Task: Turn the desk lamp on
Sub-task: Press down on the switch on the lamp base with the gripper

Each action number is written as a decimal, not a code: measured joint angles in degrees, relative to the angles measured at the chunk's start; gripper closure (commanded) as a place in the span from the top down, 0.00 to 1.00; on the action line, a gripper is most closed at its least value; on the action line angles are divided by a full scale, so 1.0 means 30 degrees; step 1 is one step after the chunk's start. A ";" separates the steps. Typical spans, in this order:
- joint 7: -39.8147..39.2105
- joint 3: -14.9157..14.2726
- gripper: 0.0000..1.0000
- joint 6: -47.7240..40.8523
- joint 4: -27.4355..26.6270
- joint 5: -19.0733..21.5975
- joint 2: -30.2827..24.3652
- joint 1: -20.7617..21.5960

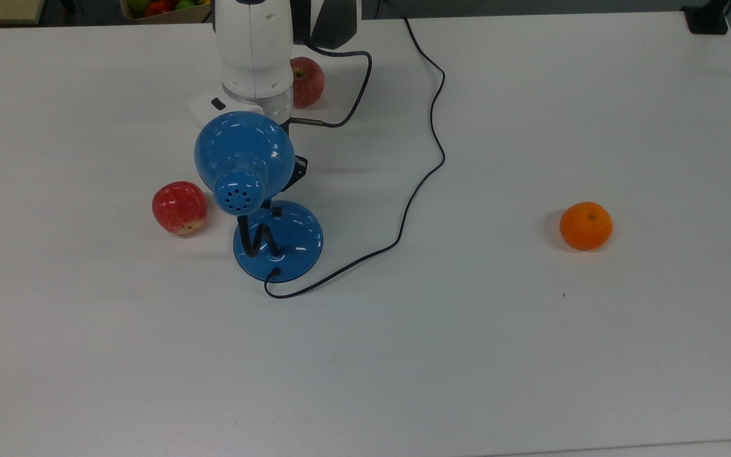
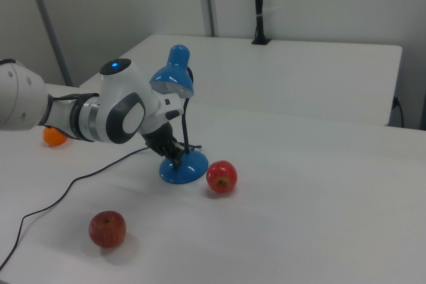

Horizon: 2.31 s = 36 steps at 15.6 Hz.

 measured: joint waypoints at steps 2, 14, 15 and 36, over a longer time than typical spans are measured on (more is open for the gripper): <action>0.0002 0.0002 0.00 0.0002 0.0084 0.0000 0.0049 0.0002; 0.0007 0.0078 0.00 0.0003 0.0487 0.0000 0.0571 0.0176; 0.0008 0.0079 0.00 0.0003 0.0525 0.0000 0.0614 0.0200; 0.0009 0.0197 0.00 -0.0678 0.0928 -0.0006 0.0571 0.0244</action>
